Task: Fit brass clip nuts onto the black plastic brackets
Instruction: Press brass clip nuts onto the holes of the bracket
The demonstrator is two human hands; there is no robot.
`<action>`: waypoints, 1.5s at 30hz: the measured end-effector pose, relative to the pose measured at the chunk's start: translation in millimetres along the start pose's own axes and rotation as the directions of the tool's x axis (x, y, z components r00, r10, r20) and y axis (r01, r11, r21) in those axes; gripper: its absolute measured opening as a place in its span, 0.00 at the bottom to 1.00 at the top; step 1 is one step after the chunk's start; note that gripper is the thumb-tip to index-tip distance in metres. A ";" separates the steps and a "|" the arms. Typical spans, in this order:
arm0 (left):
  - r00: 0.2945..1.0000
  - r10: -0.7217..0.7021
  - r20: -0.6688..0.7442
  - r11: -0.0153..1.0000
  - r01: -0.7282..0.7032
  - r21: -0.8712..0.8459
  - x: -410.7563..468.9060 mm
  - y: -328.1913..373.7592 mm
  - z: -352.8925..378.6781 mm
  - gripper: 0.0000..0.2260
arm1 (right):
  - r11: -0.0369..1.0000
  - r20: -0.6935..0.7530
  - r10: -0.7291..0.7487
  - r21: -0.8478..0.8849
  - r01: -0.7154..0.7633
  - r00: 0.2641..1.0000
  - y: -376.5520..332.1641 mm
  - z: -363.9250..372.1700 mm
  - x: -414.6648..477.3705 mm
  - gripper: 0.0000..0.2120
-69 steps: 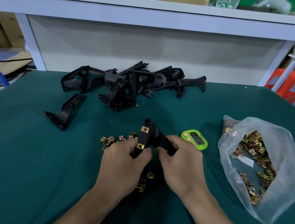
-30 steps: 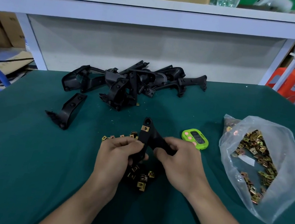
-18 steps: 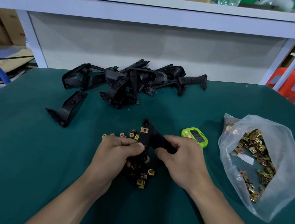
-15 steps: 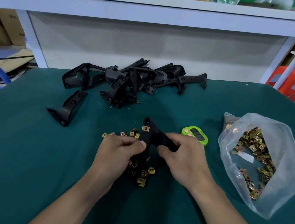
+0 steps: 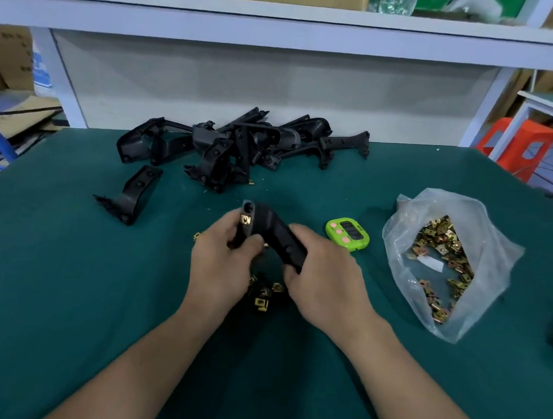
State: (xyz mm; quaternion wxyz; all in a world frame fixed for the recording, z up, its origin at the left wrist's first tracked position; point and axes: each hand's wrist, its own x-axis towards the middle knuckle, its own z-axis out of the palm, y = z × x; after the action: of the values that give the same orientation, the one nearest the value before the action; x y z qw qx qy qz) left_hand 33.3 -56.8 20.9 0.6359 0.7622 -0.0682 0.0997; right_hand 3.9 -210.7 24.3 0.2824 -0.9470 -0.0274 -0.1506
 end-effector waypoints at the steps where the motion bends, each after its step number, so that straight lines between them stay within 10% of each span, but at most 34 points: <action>1: 1.000 -0.014 0.001 0.999 0.014 -0.036 1.2 1.0 -2.8 0.14 | 0.999 0.026 0.019 0.049 -0.020 0.999 -1.3 -3.0 -5.8 0.15; 12: 0.974 0.112 0.198 0.993 -0.103 -0.055 -51.6 65.9 37.4 0.05 | 0.825 0.081 0.264 0.498 -0.268 0.961 -3.1 -98.4 -91.0 0.26; 19: 0.735 0.179 0.654 0.973 -0.034 -0.228 -119.6 129.3 125.2 0.08 | 0.622 -0.002 0.492 0.701 -0.350 0.870 42.0 -187.3 -199.4 0.24; 25: 0.307 0.000 0.952 0.946 0.309 -0.100 -201.0 155.5 232.3 0.09 | 0.398 -0.149 0.785 0.865 -0.306 0.601 88.2 -229.4 -312.1 0.17; 30: 0.084 -0.121 0.989 0.868 0.493 0.065 -282.6 153.3 310.6 0.03 | 0.191 -0.120 0.956 0.946 -0.260 0.268 125.8 -241.0 -393.1 0.07; 34: -0.024 -0.254 0.967 0.793 0.567 0.223 -333.1 148.3 353.3 0.09 | 0.093 -0.083 0.994 0.980 -0.174 0.065 152.8 -250.6 -433.8 0.04; 39: -0.143 -0.259 0.955 0.823 0.485 0.296 -362.0 158.7 387.2 0.16 | 0.208 -0.184 0.969 0.968 0.140 -0.164 200.1 -297.8 -452.5 0.10; 45: -0.085 -0.297 0.951 0.853 0.424 0.304 -366.4 155.8 409.6 0.09 | 0.125 -0.116 0.983 0.991 0.053 -0.141 213.2 -261.4 -425.0 0.13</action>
State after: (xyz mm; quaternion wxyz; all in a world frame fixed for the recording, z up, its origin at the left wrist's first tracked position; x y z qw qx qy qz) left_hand -331.6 -496.2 12.1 0.4443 0.5715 -0.2836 -0.6289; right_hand -442.6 -517.5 -7.9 0.6486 -0.2525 0.5432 -0.4695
